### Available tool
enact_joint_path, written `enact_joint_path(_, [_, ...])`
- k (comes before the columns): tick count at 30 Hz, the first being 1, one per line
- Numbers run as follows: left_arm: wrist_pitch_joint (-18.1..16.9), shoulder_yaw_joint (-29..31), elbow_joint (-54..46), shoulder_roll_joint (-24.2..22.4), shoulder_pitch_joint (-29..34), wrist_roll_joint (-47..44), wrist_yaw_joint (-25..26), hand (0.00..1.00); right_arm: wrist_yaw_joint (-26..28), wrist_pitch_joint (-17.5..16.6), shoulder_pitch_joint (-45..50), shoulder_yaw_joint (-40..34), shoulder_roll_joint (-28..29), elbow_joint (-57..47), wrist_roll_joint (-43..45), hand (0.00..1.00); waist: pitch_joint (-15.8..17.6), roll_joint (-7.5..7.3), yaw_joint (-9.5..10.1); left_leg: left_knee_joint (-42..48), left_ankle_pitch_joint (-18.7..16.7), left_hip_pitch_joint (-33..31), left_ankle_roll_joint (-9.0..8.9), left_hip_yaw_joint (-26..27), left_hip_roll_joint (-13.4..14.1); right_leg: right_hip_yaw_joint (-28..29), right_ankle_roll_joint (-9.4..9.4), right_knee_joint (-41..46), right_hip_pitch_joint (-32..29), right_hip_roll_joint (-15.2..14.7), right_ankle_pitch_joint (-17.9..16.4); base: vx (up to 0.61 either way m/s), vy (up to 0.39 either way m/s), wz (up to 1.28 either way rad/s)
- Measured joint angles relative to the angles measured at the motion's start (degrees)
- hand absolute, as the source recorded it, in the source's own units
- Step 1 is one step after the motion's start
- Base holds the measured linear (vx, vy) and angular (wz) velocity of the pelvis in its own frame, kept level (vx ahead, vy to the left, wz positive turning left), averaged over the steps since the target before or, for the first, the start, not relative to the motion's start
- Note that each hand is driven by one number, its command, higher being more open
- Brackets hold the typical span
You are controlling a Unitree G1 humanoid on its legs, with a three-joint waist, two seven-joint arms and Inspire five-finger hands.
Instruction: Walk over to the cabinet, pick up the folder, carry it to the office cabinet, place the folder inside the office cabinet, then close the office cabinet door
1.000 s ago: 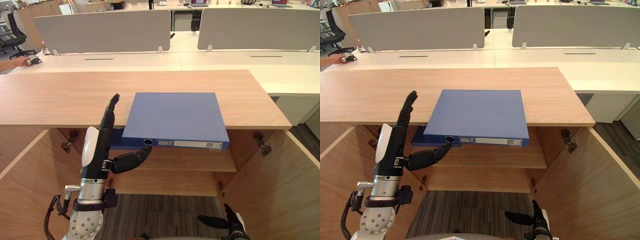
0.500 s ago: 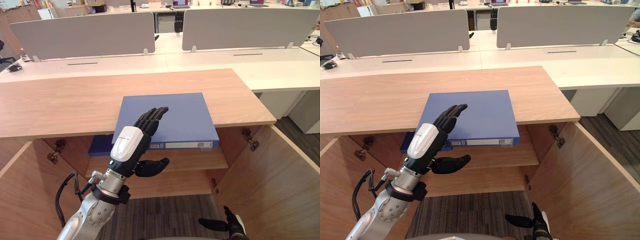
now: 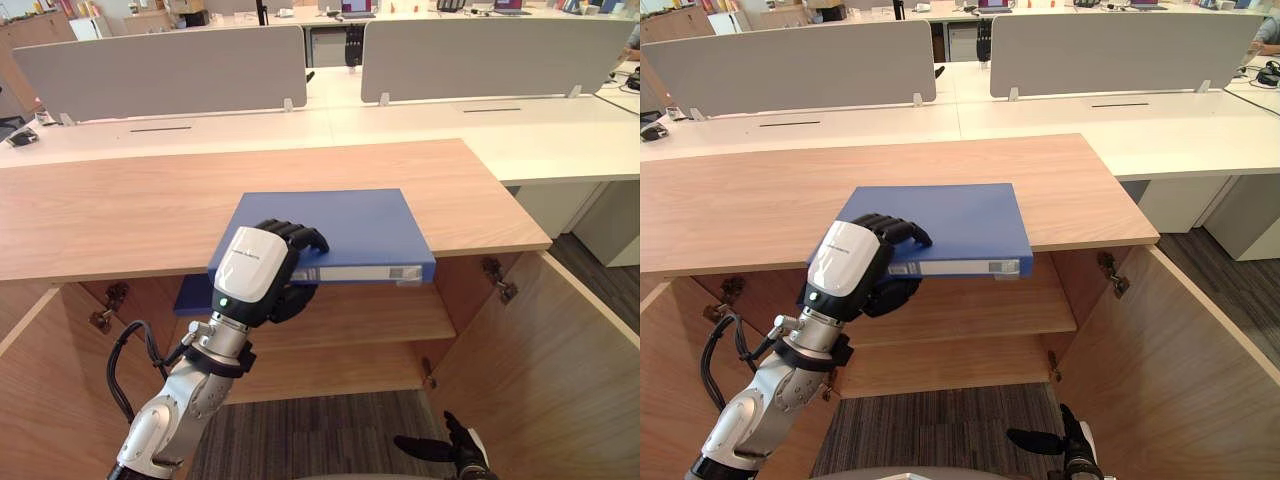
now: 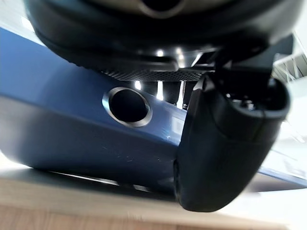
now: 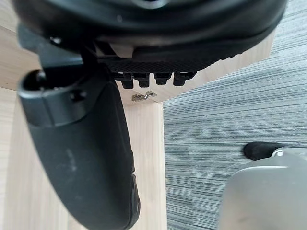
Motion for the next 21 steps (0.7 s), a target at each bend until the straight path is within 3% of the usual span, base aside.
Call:
enact_joint_path(3, [-0.13,-0.84,-0.53,-2.61,2.54,-5.36,-1.71,0.00,-0.01,0.12,1.85,-0.35,0.71,-7.50,2.26,1.00,0.00,0.02,0.03,0.28,-0.04,-0.30,-0.05,0.56,0.10,0.51,0.06,-0.45,-0.33,0.16,0.35,-0.01,-0.012,-0.08])
enact_joint_path(5, [-0.43,-0.99,-4.33,-4.11,4.07,-8.23,-3.47,0.00,0.17,0.04,3.59,-0.74,1.74,-17.82,4.50,1.00,0.09,-0.11,-0.05,0.30,-0.04,-1.10,-0.05,1.21,0.15,1.19,0.11,-0.67,-1.25,0.25,0.93,0.01,0.000,-0.14])
enact_joint_path(8, [-1.33,-1.16,-7.51,-4.05,4.90,-13.76,-5.89,0.00,0.82,-0.63,5.29,-0.83,3.13,-29.00,7.43,1.00,0.29,-0.44,-0.26,0.31,-0.09,-1.12,0.01,1.65,0.14,1.71,0.14,-0.68,-1.52,0.24,1.08,0.01,-0.002,-0.12])
enact_joint_path(12, [-2.15,-1.58,-12.60,-5.37,6.17,-26.69,-7.02,0.00,2.67,-2.49,8.41,-1.02,5.68,-46.35,13.08,1.00,0.64,-1.01,-0.44,0.31,-0.47,-1.07,0.10,2.44,0.11,2.50,0.27,-0.67,-1.86,0.22,1.23,-0.01,-0.005,-0.11])
enact_joint_path(14, [-2.80,-0.71,-15.63,-6.35,7.44,-38.31,-7.29,0.00,3.67,-3.64,9.58,-1.18,6.82,-54.79,16.73,1.00,0.67,-1.07,-0.47,0.31,-0.78,-0.91,0.13,3.11,0.10,3.13,0.33,-0.67,-2.03,0.20,1.27,-0.01,0.000,-0.13])
enact_joint_path(21, [-3.44,4.96,-20.19,-9.75,9.58,-66.85,-11.36,0.00,5.10,-6.48,10.03,-2.06,6.76,-72.91,24.22,1.00,0.70,-1.05,-0.44,0.32,-1.34,-0.65,0.16,4.55,0.08,4.51,0.47,-0.67,-2.45,0.23,1.35,0.00,-0.011,-0.11])
